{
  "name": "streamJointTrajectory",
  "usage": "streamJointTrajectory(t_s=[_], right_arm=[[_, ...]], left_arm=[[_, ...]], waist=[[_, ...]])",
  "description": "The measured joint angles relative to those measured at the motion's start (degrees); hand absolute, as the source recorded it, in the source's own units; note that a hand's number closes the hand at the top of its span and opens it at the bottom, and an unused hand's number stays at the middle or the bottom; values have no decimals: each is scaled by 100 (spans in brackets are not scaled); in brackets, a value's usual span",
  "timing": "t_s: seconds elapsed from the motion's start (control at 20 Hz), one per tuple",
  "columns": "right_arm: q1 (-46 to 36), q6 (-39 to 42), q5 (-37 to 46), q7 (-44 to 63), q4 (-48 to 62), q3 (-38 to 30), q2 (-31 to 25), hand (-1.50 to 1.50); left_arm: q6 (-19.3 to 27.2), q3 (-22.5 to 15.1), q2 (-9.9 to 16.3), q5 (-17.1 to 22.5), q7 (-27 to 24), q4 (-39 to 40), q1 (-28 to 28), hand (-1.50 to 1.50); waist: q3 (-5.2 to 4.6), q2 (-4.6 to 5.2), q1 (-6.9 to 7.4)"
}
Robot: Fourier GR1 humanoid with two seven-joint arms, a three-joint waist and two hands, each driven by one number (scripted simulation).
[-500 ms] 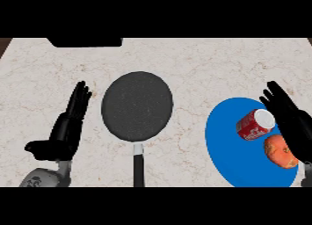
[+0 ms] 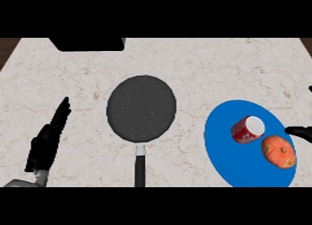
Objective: Pick the squash from the plate and place it in the pan
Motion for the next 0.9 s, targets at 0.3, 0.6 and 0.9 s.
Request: streamJointTrajectory(t_s=[0.3, 0.6, 0.9], right_arm=[[879, 624, 295, -182, 463, -519, -952, -150], [1061, 1629, 860, -557, 654, -517, -1936, -150], [513, 2677, 995, -293, 623, -181, -2423, -150]], left_arm=[[-10, -49, 196, -111, 389, -325, 285, 0], [-76, -14, 306, -161, 632, -568, 367, 0], [-125, 2, 251, -254, 815, -655, 287, 0]], waist=[[11, -32, -15], [7, -31, 41], [4, -19, 111]])
